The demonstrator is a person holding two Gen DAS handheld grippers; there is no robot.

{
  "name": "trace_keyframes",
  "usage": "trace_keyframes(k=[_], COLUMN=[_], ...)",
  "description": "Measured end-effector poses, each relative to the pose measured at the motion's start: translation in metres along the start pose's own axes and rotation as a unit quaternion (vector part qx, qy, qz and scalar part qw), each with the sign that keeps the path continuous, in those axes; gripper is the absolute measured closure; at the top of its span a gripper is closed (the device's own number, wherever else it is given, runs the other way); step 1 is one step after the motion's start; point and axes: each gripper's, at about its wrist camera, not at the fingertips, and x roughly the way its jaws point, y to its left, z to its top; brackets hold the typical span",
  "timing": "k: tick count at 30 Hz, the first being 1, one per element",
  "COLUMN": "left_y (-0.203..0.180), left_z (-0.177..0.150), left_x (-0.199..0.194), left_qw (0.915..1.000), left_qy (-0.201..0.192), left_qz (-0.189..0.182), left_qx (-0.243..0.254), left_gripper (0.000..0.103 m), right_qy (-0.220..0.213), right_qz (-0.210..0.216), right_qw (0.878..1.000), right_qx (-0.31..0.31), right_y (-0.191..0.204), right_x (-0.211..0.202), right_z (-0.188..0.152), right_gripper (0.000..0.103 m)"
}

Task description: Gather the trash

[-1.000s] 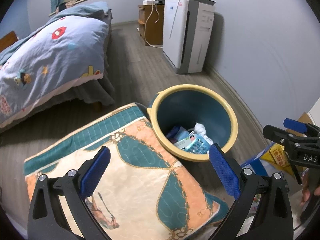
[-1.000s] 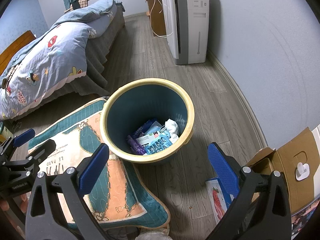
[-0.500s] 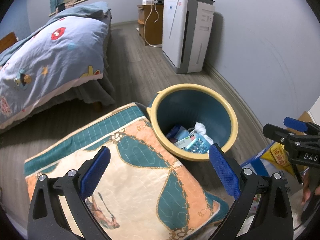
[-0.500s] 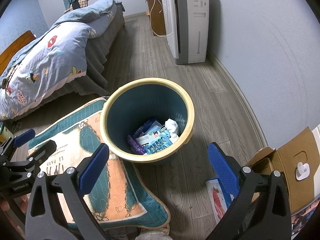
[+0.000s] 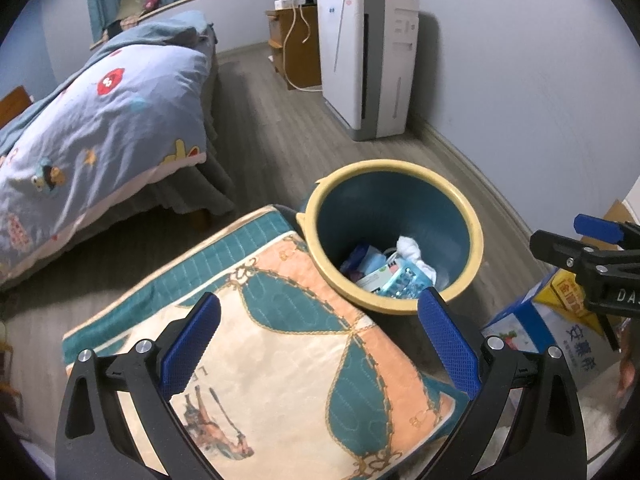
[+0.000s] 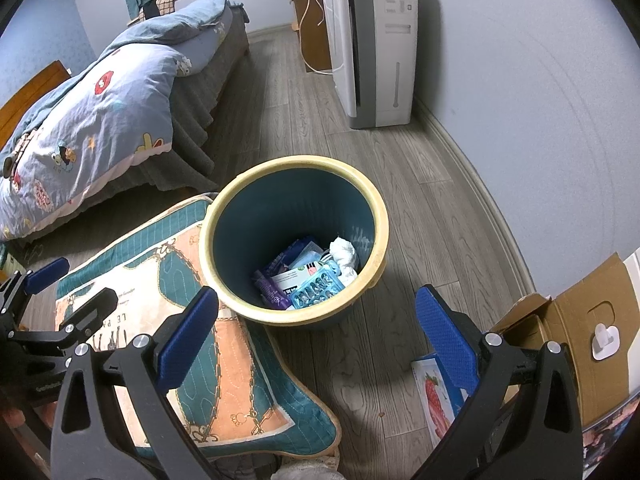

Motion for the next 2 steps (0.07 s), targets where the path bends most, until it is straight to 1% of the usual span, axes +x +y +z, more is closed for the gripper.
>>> trace_keyframes(k=[2], left_y=[0.0010], left_z=[0.0008], left_x=[-0.0017], left_qw=[1.0000], left_qy=[0.002], left_qz=[-0.002], left_qx=[-0.003], left_gripper=[0.005], right_qy=[0.002], right_qz=[-0.001], right_qw=[1.000], right_qx=[0.001], right_y=[0.0008], right_x=[0.0011], right_z=[-0.0002], right_gripper=[0.006])
